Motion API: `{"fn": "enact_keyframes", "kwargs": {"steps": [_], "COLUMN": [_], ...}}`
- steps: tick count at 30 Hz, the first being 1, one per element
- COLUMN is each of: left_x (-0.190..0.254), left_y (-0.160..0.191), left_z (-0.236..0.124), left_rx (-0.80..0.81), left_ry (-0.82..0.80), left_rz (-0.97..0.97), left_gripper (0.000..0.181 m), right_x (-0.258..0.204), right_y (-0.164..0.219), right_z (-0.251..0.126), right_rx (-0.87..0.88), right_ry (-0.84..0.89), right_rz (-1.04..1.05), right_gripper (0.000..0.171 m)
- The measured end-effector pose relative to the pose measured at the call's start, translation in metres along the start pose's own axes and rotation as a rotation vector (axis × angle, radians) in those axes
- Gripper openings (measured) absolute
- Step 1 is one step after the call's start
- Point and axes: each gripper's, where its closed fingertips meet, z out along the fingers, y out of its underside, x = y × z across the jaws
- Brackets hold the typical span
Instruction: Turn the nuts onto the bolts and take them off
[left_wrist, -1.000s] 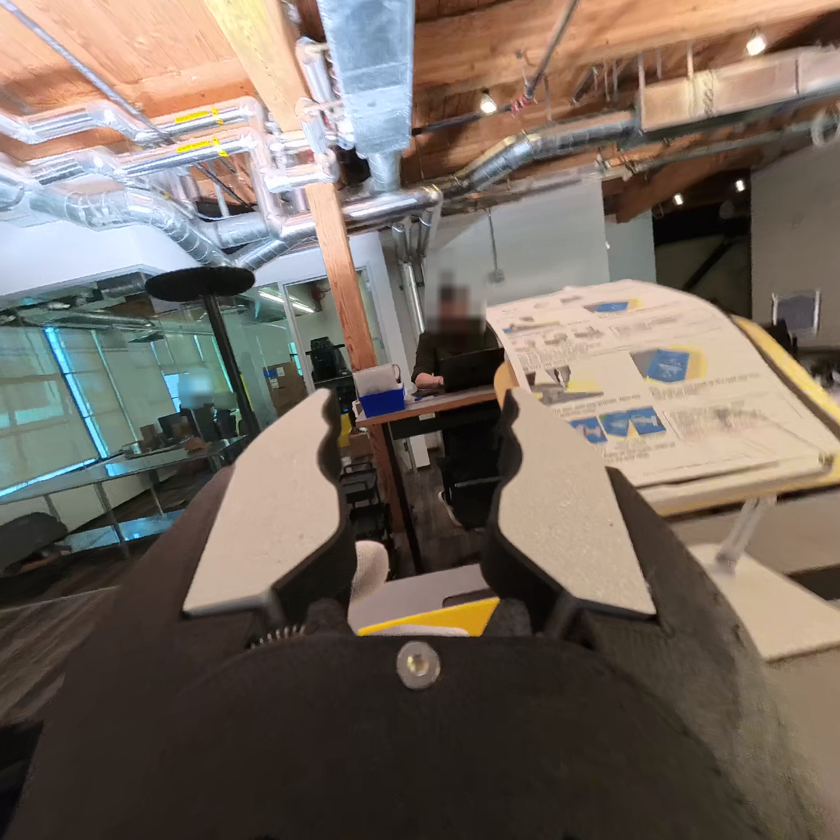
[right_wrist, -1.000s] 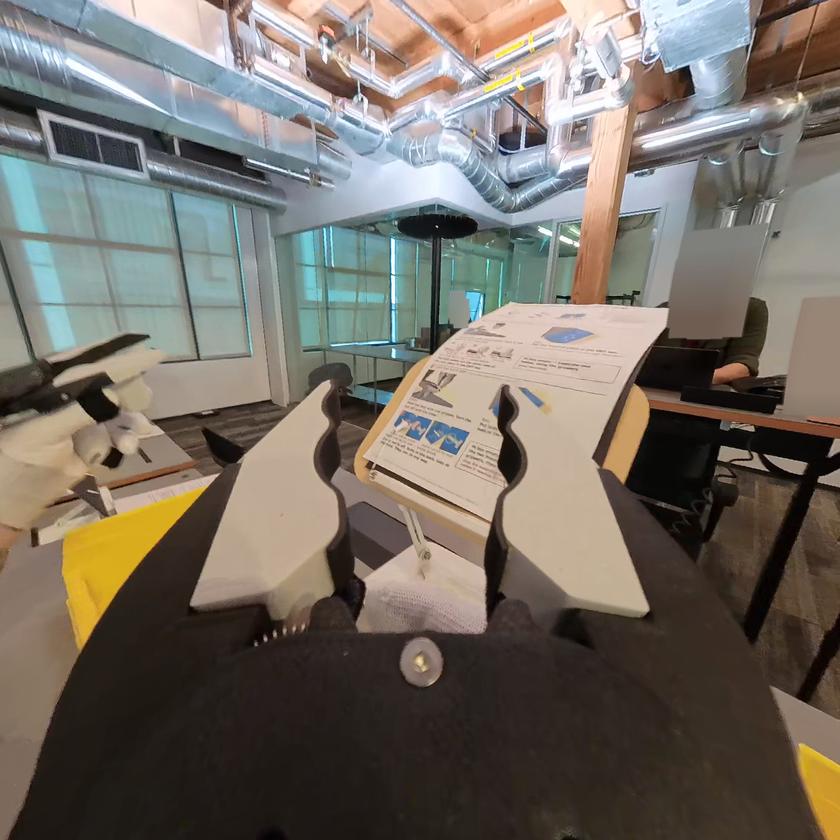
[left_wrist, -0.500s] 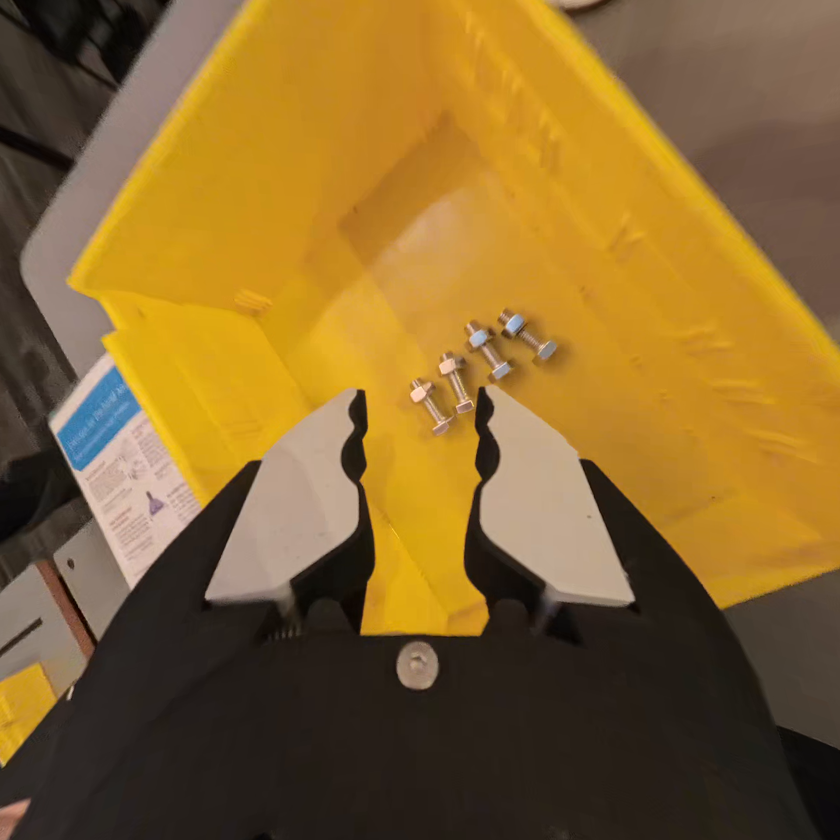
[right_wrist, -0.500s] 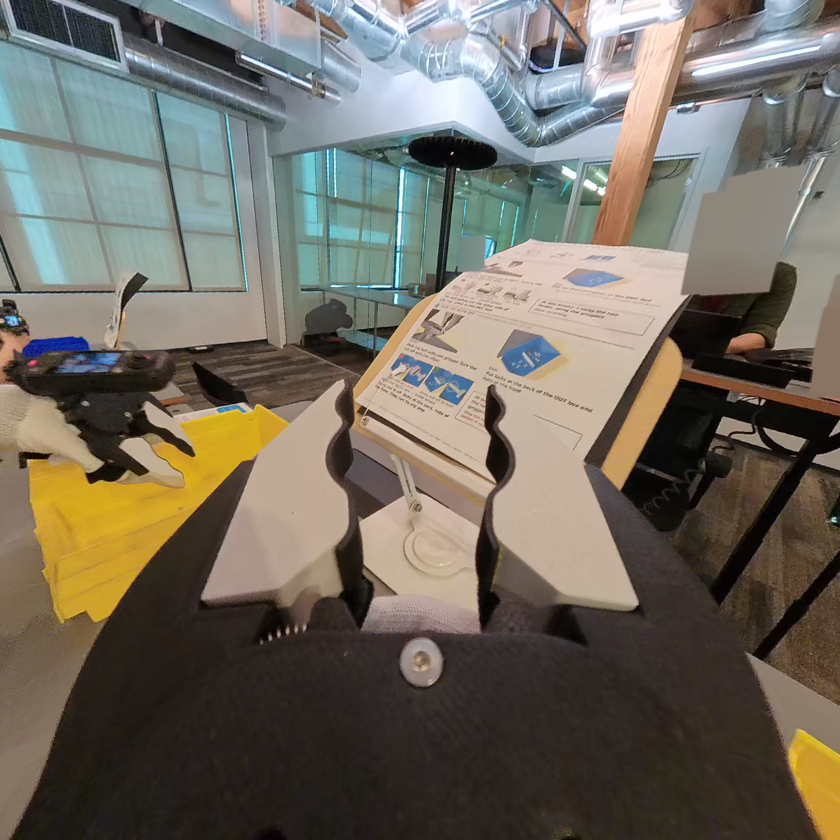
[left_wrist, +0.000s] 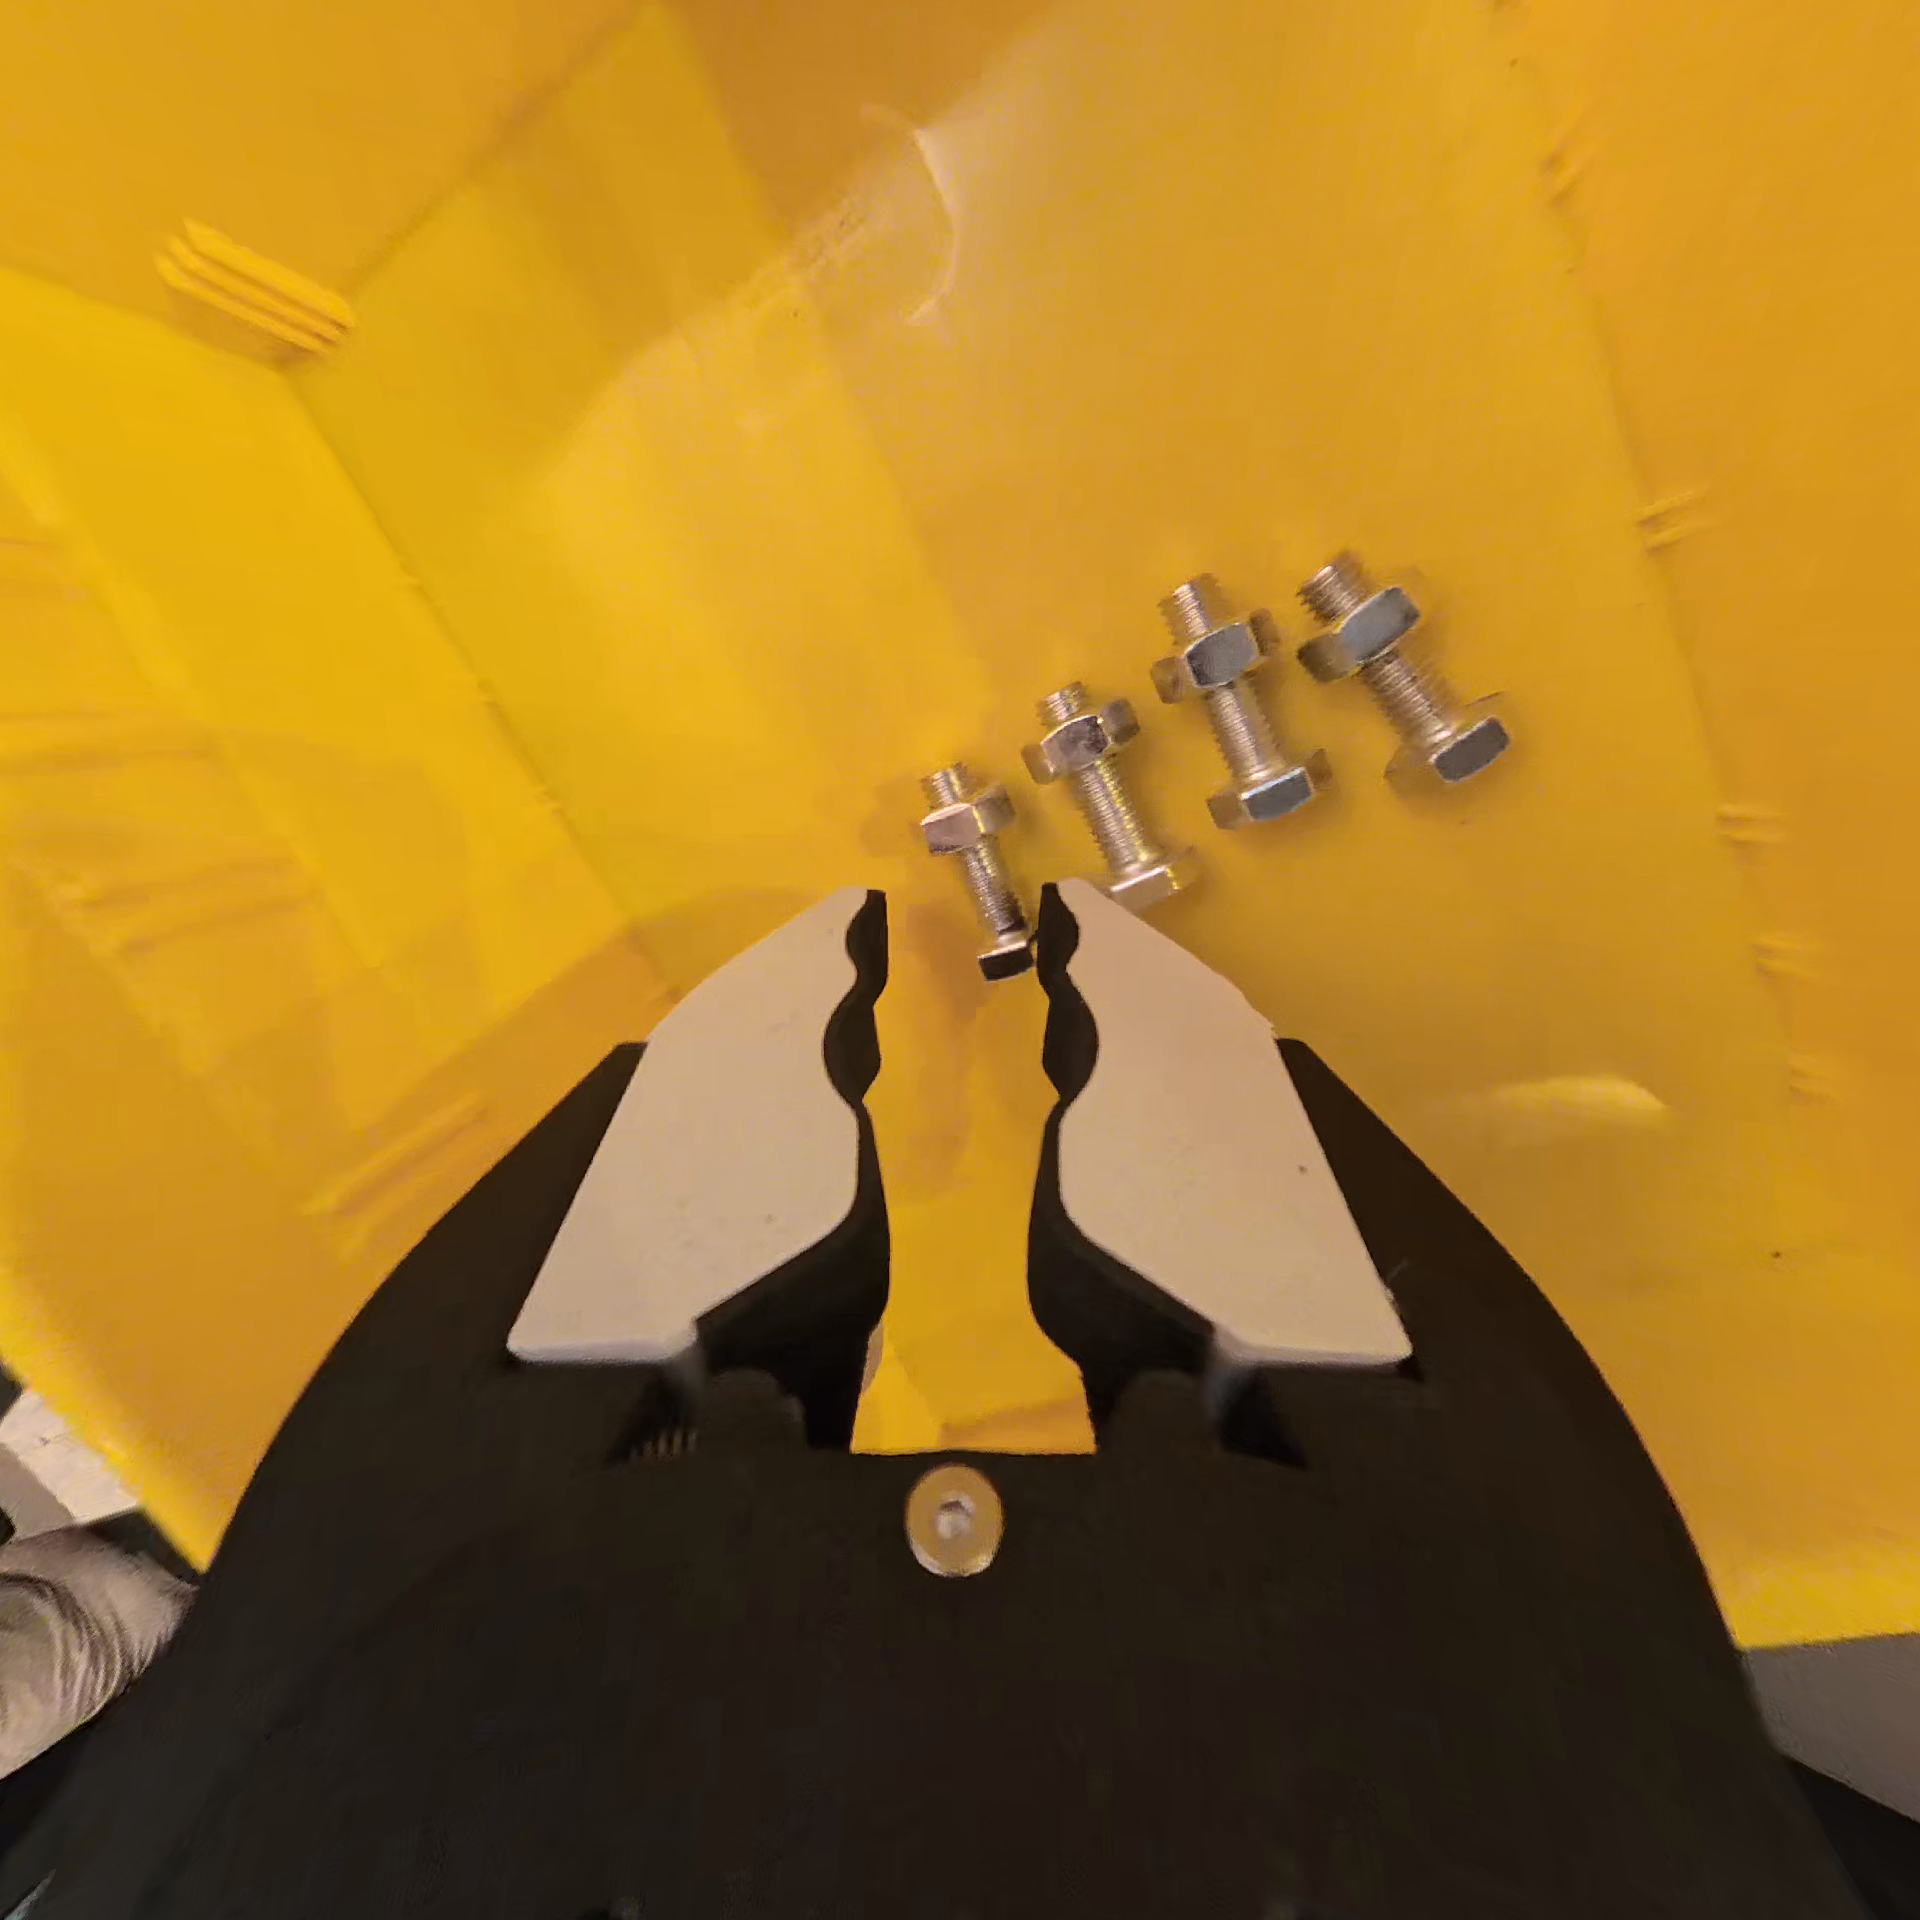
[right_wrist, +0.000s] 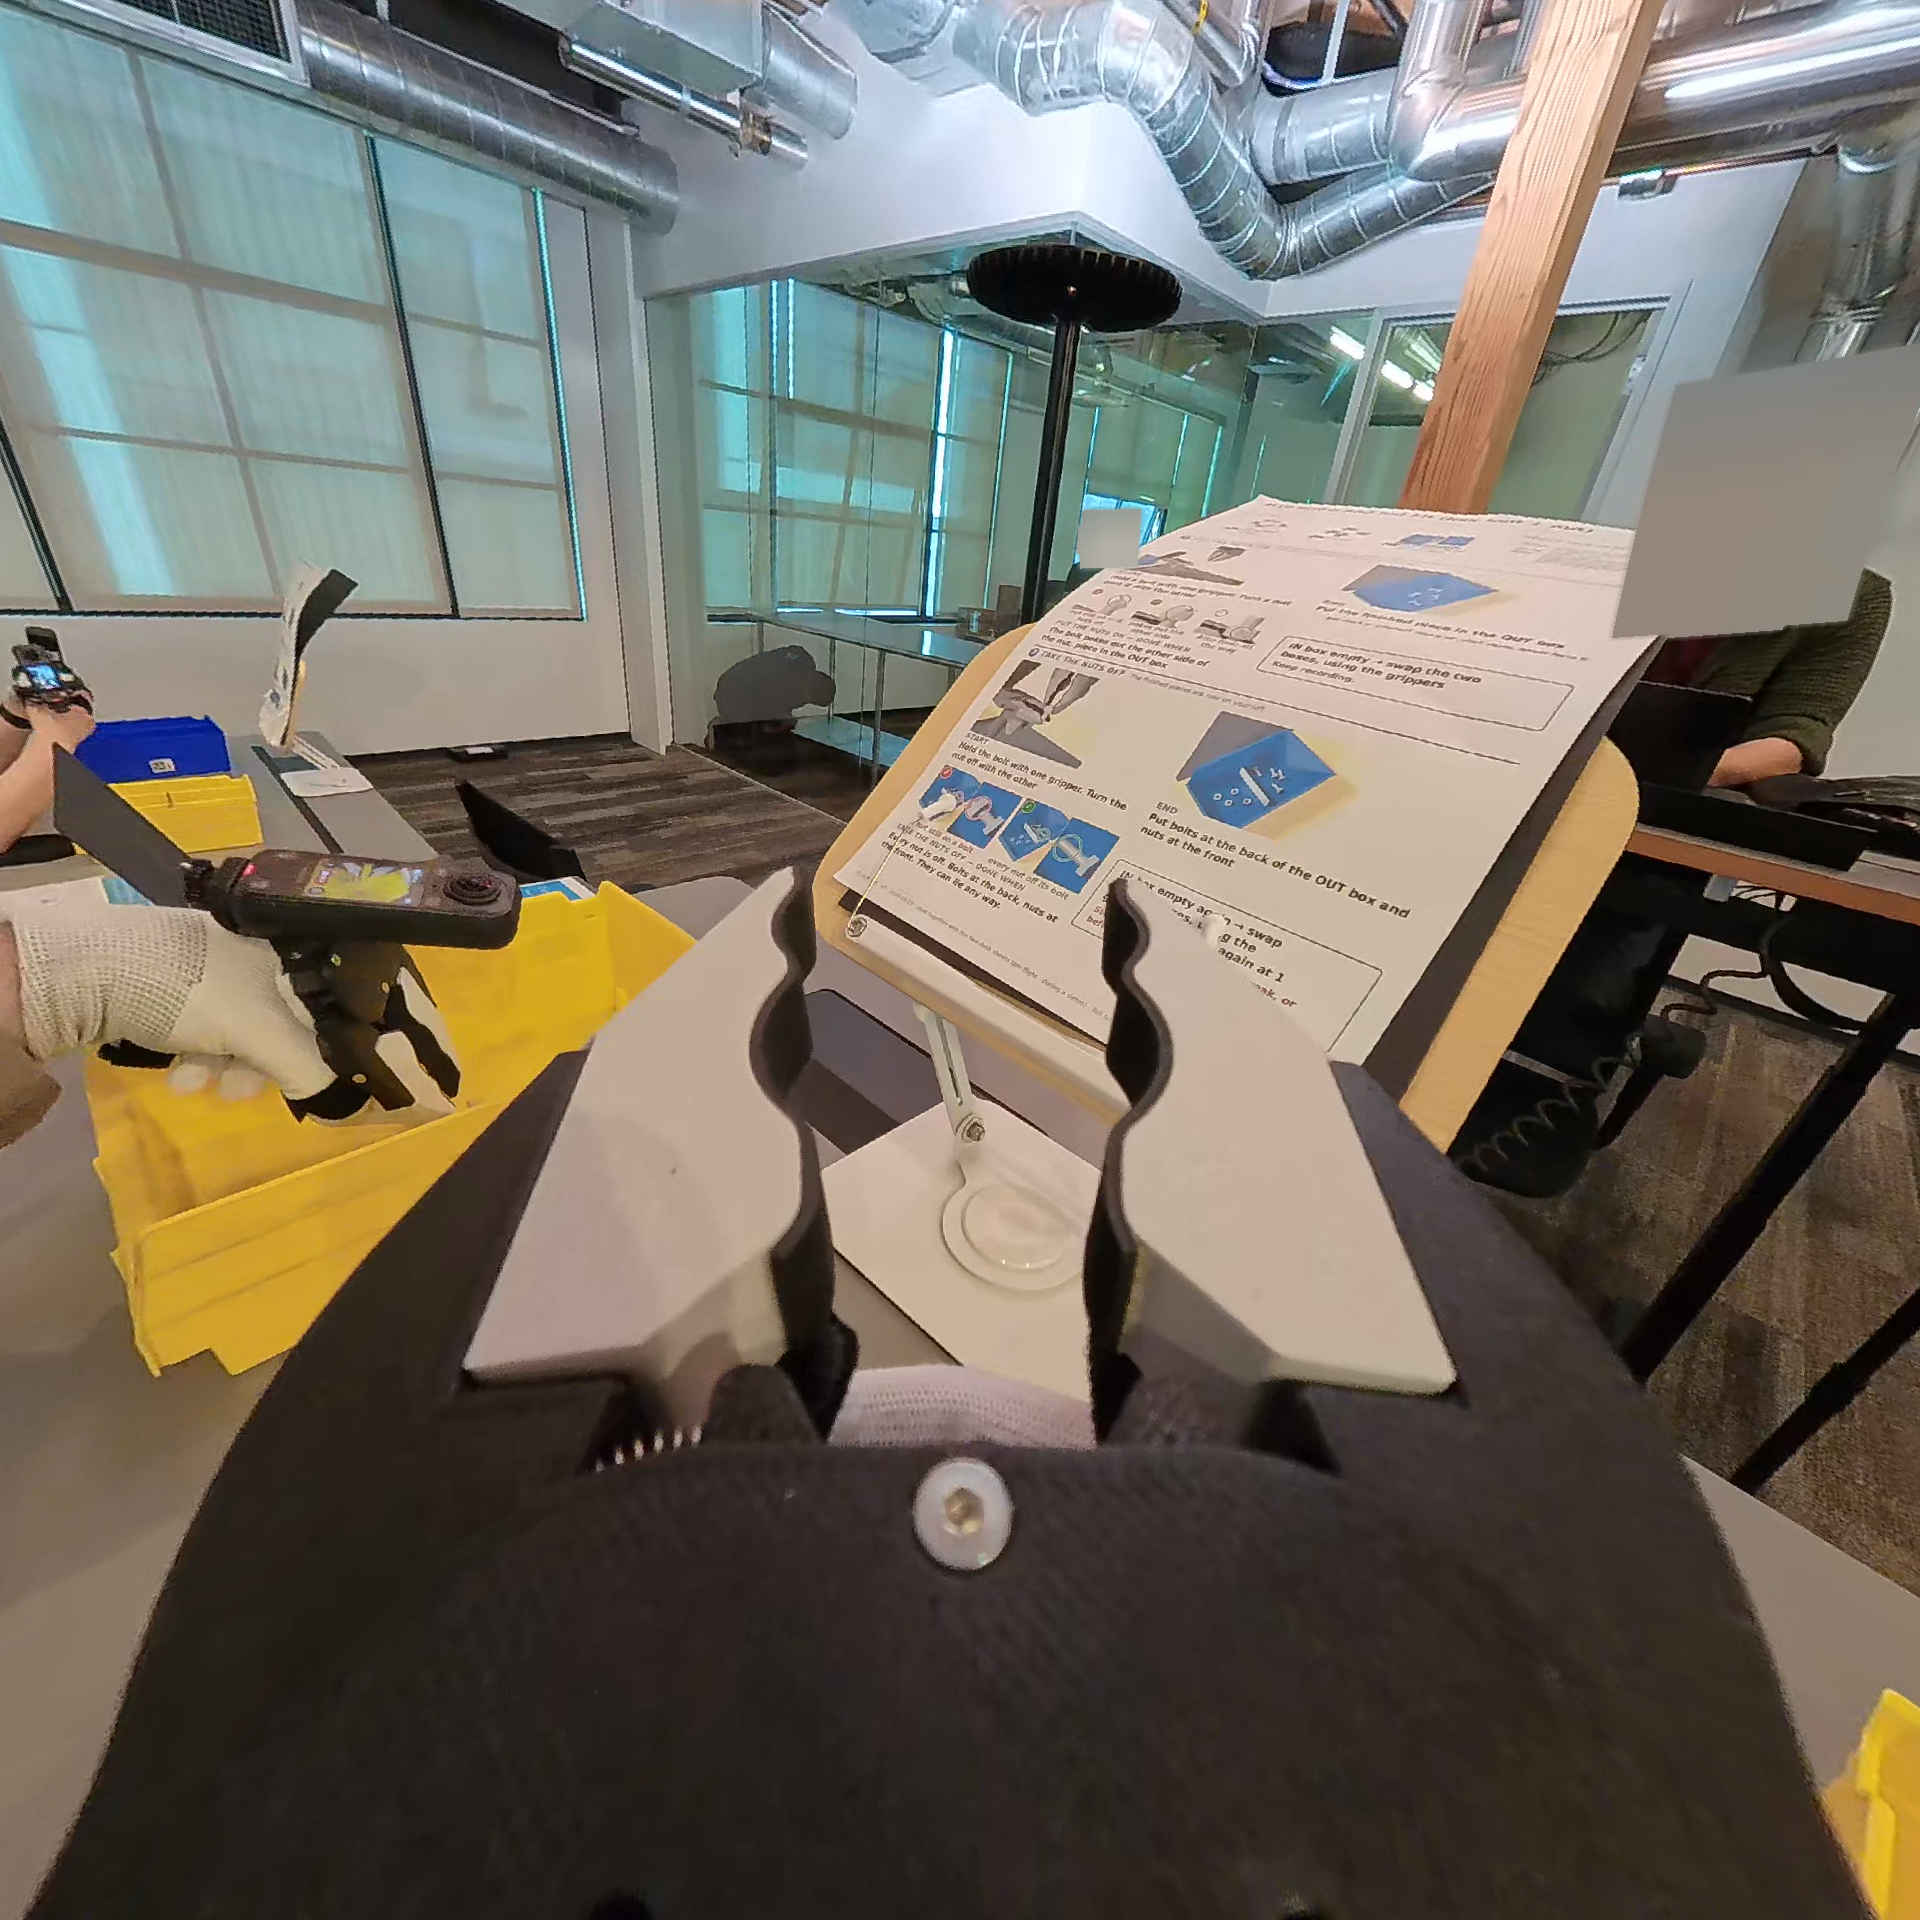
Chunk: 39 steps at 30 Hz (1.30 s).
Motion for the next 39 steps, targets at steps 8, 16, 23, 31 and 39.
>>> {"fn": "enact_keyframes", "kwargs": {"steps": [8, 16, 23, 31, 39], "left_x": [-0.01, -0.027, 0.031, 0.141, 0.193], "left_y": [-0.006, -0.049, -0.137, -0.178, -0.184], "left_z": [0.007, -0.058, -0.183, -0.255, -0.242], "left_rx": [0.03, 0.332, 0.96, 1.486, 1.52], "left_ry": [-0.043, -0.171, -0.274, -0.057, 0.062], "left_rz": [-0.012, -0.018, 0.12, 0.005, -0.004], "left_gripper": [0.01, 0.01, 0.01, 0.01, 0.01], "right_x": [0.002, -0.009, -0.043, -0.076, -0.098], "right_y": [0.006, 0.015, 0.025, 0.021, 0.045], "right_z": [0.001, 0.007, 0.02, 0.033, 0.048], "right_rx": [-0.02, -0.05, -0.078, -0.022, -0.082], "right_ry": [0.009, -0.04, -0.166, -0.254, -0.295], "right_rz": [-0.014, -0.003, 0.051, 0.13, 0.124], "right_gripper": [0.052, 0.048, 0.039, 0.041, 0.039]}}
